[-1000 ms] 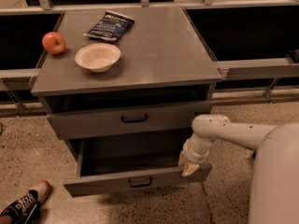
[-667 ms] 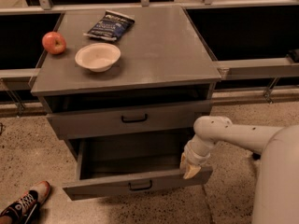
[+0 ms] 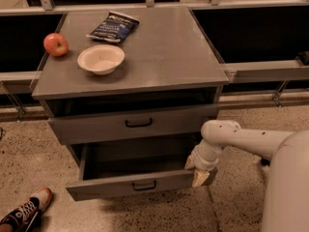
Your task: Open middle drawer
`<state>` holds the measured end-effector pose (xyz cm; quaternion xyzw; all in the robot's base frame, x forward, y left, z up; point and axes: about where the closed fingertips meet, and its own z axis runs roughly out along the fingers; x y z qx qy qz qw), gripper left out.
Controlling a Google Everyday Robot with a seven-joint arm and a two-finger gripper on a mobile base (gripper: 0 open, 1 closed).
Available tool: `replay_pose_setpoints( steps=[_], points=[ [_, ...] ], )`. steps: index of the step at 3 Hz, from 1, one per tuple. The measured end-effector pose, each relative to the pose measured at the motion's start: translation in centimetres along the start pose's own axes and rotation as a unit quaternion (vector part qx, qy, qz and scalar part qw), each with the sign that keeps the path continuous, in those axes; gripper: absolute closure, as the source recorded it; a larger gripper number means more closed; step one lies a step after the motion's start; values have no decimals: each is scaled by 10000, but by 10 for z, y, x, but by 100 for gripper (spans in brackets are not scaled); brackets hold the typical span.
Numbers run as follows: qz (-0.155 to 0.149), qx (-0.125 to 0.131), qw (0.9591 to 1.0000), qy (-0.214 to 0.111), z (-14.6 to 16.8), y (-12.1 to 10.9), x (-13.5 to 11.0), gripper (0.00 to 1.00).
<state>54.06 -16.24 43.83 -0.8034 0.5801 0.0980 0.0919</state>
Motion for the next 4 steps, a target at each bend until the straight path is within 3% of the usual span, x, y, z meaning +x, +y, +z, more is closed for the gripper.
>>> replay_pose_setpoints(
  steps=[1,2,4],
  points=[
    [0,0,10000,0,0,0,0,2],
    [79,-102,9999,-13,5,5,3,0],
    [131,-445,9989,-87,10,38,0,32]
  ],
)
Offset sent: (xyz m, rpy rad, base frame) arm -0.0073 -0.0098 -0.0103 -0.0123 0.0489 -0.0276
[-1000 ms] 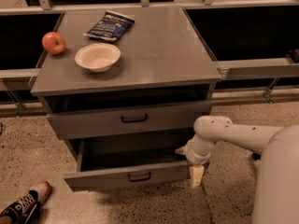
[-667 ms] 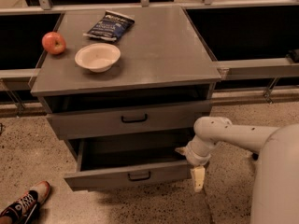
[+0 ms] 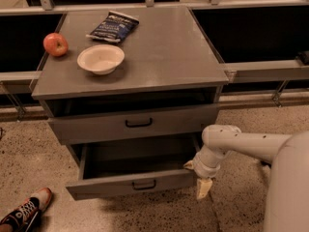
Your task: Open middle drawer
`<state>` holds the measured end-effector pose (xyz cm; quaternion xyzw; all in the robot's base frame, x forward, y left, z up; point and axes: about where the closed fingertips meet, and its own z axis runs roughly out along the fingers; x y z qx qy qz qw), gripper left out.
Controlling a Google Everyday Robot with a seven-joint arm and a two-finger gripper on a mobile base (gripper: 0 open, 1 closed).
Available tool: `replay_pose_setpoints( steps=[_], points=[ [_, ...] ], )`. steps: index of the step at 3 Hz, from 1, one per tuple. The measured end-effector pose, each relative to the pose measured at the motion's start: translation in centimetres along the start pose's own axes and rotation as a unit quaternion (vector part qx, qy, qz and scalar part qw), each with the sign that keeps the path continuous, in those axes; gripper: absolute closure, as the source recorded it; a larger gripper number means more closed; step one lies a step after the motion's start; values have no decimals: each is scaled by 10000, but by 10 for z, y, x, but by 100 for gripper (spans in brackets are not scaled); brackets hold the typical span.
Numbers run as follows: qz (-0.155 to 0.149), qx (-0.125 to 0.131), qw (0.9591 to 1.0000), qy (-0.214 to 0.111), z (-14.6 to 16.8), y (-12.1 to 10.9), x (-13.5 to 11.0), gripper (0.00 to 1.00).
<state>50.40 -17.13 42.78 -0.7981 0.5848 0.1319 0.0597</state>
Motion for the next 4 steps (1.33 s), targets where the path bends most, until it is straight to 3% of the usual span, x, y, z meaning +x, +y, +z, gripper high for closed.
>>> replay_pose_setpoints(
  steps=[1,2,4],
  points=[
    [-17,-91,10000,12,-4,20,-5,39],
    [35,-163,9999,45,-11,40,-7,39],
    [-5,-114,9996,256,-28,50,-15,0]
  ],
)
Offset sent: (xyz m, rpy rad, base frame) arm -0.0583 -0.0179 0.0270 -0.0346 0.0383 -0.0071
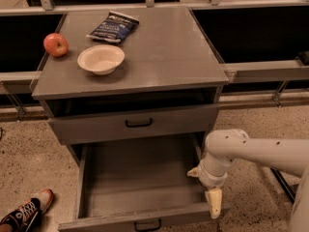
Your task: Open middle drawer
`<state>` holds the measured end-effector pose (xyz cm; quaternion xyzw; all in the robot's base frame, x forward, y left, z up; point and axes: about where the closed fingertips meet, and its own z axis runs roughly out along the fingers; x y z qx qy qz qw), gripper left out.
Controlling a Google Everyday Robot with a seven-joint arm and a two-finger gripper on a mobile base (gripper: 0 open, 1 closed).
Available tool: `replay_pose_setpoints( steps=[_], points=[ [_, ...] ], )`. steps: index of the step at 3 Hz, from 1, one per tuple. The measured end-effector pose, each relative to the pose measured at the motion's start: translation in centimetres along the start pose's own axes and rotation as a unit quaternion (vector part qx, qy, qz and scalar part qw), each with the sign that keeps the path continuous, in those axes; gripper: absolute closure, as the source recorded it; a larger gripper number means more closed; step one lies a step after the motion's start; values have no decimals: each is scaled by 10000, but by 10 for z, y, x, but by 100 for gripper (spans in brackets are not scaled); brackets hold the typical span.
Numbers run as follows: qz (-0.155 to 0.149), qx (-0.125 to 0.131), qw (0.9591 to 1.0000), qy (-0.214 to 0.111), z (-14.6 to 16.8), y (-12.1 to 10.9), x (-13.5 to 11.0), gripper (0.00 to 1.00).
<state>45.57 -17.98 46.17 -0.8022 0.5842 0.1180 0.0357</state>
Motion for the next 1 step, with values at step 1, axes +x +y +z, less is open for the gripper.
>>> replay_pose_setpoints(
  steps=[1],
  points=[
    [0,0,10000,0,0,0,0,0]
  ],
)
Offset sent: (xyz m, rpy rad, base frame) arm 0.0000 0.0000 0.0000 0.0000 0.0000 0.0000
